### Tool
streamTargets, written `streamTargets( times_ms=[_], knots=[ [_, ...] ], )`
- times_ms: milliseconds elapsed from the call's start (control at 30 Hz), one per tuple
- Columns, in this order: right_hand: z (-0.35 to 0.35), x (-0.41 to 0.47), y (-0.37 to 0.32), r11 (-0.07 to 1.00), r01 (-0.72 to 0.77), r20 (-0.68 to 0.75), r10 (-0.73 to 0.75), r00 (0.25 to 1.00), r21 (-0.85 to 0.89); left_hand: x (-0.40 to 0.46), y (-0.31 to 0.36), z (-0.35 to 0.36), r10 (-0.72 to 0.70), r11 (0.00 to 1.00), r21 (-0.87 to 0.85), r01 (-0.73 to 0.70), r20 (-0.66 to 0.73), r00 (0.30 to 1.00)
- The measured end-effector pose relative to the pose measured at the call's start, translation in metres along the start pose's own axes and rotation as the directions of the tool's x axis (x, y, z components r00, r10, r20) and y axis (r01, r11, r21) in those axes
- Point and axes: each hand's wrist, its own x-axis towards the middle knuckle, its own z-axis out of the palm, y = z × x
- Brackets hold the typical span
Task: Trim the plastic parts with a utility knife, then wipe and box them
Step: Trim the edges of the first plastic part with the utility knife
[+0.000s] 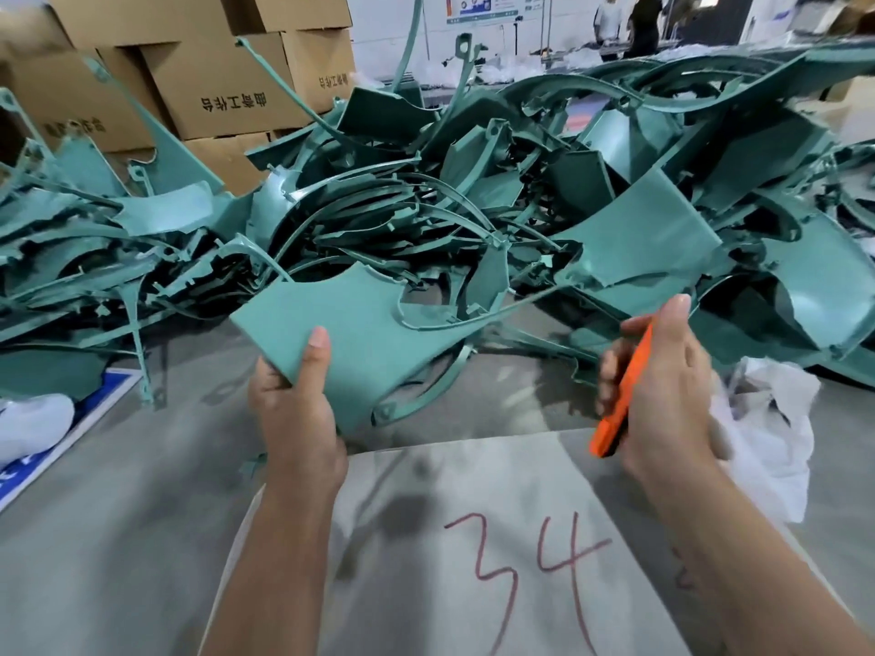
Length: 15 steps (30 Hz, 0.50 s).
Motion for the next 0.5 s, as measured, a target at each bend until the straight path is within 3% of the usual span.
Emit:
streamTargets(
  times_ms=[67, 100, 167, 233, 367, 500],
  knots=[
    [0.004, -0.009, 0.004, 0.946, 0.267, 0.108, -0.251, 0.962, -0.182, -0.005, 0.002, 0.009, -0.027, 0.999, -0.045, 0.025, -0.063, 0.998],
    [0.007, -0.014, 0.006, 0.913, 0.348, 0.208, -0.306, 0.929, -0.212, -0.01, 0.001, 0.015, -0.052, 0.997, -0.064, 0.046, -0.089, 0.995],
    [0.013, -0.021, 0.011, 0.804, 0.482, 0.4, -0.337, 0.852, -0.349, -0.02, -0.005, 0.024, -0.099, 0.991, -0.102, 0.088, -0.101, 0.99],
    [0.016, -0.024, 0.02, 0.629, 0.587, 0.529, -0.309, 0.791, -0.51, -0.03, -0.006, 0.034, -0.101, 0.991, -0.099, 0.092, -0.087, 0.991],
    [0.018, -0.028, 0.034, 0.579, 0.523, 0.562, -0.131, 0.817, -0.625, -0.036, -0.007, 0.039, -0.034, 0.996, -0.081, 0.03, -0.042, 0.999],
    [0.016, -0.023, 0.033, 0.564, 0.505, 0.558, -0.091, 0.825, -0.654, -0.039, -0.005, 0.041, -0.013, 0.998, -0.059, 0.01, -0.042, 0.999]
  ],
)
